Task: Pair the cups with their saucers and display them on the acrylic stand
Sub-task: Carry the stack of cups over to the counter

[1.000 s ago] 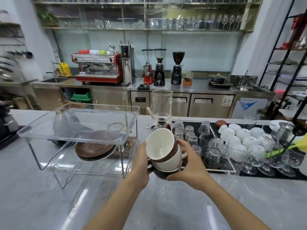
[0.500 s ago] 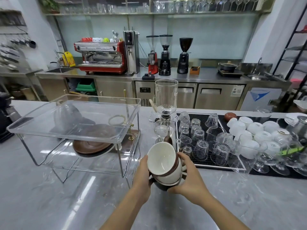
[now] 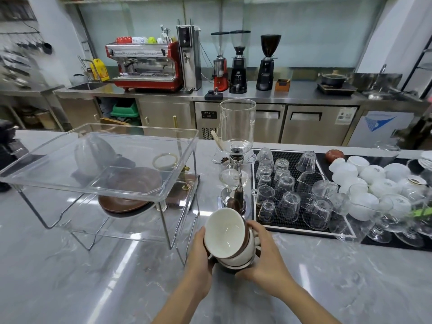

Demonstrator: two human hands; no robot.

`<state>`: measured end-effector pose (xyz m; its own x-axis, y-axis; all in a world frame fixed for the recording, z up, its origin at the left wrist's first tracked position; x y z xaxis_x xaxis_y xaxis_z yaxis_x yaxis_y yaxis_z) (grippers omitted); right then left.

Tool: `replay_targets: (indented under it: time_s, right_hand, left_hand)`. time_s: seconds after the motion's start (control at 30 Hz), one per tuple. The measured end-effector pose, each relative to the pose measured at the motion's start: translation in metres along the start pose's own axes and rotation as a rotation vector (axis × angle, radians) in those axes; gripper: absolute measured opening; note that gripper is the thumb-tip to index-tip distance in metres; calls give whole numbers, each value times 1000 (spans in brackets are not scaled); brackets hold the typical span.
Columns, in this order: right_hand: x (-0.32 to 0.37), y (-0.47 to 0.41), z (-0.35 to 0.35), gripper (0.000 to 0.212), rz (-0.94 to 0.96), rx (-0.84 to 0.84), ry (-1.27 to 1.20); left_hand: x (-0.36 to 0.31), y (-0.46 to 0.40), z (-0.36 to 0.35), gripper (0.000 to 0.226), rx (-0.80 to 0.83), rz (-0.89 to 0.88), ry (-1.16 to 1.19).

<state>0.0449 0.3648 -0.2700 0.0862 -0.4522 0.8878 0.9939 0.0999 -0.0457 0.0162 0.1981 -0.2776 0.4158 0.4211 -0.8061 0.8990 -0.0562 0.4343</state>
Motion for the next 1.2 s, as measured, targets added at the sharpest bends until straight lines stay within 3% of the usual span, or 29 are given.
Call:
replay_targets:
  time_s: [0.37, 0.63, 0.87, 1.03, 1.2]
  right_hand:
    - [7, 6, 3, 110, 3, 32, 4]
    - [13, 18, 6, 129, 10, 73, 97]
    - [10, 53, 7, 107, 26, -84, 212]
    - [16, 72, -2, 89, 139, -72, 397]
    - [33, 89, -24, 76, 302, -47, 465]
  left_hand:
    - [1, 5, -2, 38, 52, -18, 19]
    - [2, 18, 1, 33, 61, -102, -6]
    - [12, 58, 21, 30, -13, -213, -260]
    - [23, 96, 39, 39, -59, -367, -532]
    - [28, 133, 65, 50, -210, -542, -883]
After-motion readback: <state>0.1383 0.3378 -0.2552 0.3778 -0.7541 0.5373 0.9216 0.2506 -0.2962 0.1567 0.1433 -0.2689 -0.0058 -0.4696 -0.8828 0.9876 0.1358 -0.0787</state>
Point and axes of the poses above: each hand's wrist, its own y-axis away from the middle knuckle, its own z-axis out of the back of the hand, x = y × z, the point moved 1 cm from there along -y, towards the middle knuckle, and after that the axes turned 6 degrees about x, right-handed, at the moved point
